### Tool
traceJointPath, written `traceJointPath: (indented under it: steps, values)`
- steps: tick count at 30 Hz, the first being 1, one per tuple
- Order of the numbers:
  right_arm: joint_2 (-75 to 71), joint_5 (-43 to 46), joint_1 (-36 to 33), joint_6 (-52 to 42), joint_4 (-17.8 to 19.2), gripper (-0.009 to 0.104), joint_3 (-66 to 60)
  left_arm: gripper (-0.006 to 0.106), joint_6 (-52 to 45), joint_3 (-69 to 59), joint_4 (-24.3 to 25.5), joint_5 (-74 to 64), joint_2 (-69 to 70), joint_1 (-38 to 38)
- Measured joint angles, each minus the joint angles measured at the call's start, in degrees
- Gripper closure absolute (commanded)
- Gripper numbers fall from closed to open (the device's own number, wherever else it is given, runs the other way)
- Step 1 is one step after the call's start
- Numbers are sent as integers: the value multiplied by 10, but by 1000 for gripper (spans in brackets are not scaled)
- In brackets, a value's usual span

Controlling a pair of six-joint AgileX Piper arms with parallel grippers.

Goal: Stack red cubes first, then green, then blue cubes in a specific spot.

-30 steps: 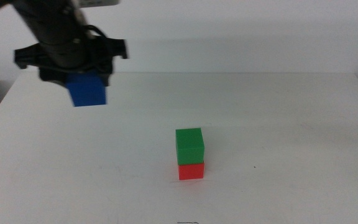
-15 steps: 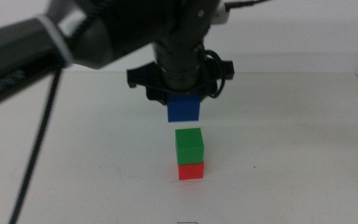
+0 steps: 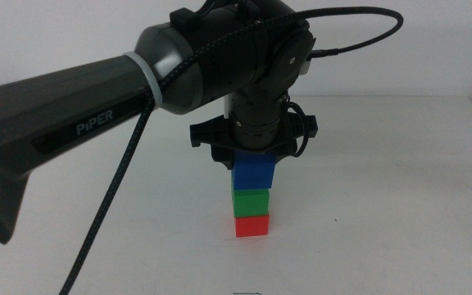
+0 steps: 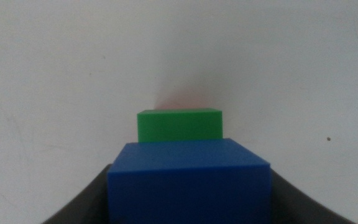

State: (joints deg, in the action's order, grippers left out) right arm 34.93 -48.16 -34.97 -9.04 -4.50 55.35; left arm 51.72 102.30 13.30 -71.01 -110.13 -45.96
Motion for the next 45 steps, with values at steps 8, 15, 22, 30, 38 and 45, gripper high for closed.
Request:
traceJointPath:
  steps: [8, 15, 22, 30, 38, 45]
  values:
    - [0, 0, 0, 0, 0, 3, 0, 93, 10, 0, 14, 4, -6, 0]
    - [0, 0, 0, 0, 0, 3, 0, 93, 11, 0, 22, 16, -11, 0]
    - [0, 0, 0, 0, 0, 3, 0, 93, -19, 0, -10, 18, -11, 18]
    - [0, 0, 0, 0, 0, 3, 0, 93, -36, 0, -14, 26, -11, 22]
    - [0, 0, 0, 0, 0, 3, 0, 93, -36, 0, -15, 31, -25, 22]
    - [0, 0, 0, 0, 0, 3, 0, 93, -36, 0, -15, 37, -32, 22]
